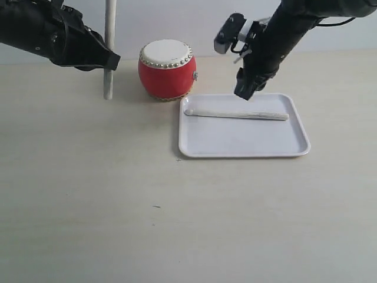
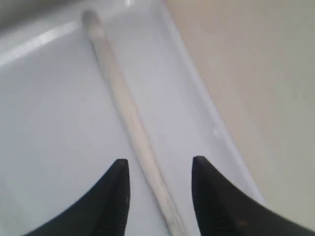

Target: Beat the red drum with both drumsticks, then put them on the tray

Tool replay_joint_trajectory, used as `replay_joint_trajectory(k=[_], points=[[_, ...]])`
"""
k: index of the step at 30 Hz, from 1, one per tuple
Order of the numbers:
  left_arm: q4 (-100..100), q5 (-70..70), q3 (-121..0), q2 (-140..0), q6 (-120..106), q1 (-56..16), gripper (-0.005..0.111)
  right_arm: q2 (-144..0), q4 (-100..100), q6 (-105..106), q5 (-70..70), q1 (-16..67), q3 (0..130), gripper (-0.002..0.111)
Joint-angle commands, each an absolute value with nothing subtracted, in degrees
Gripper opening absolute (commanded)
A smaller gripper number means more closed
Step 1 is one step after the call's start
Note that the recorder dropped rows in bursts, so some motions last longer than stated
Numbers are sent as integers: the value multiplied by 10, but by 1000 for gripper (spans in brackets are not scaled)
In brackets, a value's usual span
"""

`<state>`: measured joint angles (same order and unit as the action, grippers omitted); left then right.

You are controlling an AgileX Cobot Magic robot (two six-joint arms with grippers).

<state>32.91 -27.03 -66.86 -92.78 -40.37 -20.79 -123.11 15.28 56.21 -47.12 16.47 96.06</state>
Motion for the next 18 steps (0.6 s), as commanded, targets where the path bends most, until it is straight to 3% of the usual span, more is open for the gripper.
replay_joint_trajectory(k=[1,4,7,9,18], points=[[521,-254,-651,-926,-558,-158,0,-1220,316,584,-500,164,958,41],[713,-320,-627,-927,-735,-104,0,-1220,390,653,-560,164,958,41],[867,-545,-624,-949,-890,-42,0,-1220,514,730,-618,164,958,41],[910,-621,-624,-977,-922,-21,0,-1220,602,791,-681,164,958,41],[999,-700,-624,-1070,-996,-15,0,-1220,791,879,-700,164,958,42]])
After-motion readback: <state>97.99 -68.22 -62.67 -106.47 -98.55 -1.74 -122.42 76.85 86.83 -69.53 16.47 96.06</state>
